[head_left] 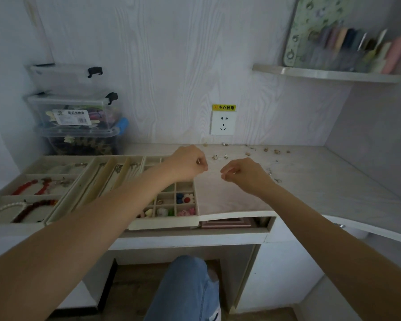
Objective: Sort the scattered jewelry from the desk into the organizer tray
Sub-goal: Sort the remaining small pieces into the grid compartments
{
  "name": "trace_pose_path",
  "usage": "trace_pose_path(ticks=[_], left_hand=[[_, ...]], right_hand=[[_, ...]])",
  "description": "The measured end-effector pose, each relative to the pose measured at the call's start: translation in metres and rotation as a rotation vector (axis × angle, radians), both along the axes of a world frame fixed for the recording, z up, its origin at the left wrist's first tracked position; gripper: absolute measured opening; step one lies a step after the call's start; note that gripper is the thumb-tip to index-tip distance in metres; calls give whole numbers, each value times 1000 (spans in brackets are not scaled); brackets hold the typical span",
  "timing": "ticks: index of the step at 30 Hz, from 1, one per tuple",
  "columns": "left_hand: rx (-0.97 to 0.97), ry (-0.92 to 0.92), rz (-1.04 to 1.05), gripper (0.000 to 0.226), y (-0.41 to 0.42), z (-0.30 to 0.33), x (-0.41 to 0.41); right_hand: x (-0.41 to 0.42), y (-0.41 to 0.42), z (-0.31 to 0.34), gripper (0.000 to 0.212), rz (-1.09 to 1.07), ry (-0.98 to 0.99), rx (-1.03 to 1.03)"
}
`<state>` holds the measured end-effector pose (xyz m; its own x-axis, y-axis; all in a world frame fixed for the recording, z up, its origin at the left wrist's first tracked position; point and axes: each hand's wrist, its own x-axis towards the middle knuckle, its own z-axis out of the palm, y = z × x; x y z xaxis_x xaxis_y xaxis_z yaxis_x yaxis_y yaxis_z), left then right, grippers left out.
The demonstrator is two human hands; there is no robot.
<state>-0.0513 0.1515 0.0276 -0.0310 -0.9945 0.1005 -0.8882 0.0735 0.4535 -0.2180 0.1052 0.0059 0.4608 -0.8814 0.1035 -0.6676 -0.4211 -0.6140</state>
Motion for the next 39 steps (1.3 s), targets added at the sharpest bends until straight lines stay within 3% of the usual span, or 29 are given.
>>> trace_pose_path(ticks=[11,14,19,27,35,39], left_hand=[[147,-20,-134,38,-170,-5,-95],[235,-23,-181,45,-222,-24,-116],[226,-54,-218,56,-267,-51,-143],[23,-149,-153,30,-303,-69,-155],[-69,26,-109,16,-295,-67,-146],[-75,280,-149,13,-289,-63,-139]], right_hand=[[-108,-140,-15,55,-415,29,102],[-120,-189,-26,52,-425,142,132],[-116,-223,-41,49,-310,236,92],[-108,-250,-52,23,-422,8,-71],[-110,-249,-47,10,-395,-69,-12],[-114,-242,-41,10,-376,-336,108]])
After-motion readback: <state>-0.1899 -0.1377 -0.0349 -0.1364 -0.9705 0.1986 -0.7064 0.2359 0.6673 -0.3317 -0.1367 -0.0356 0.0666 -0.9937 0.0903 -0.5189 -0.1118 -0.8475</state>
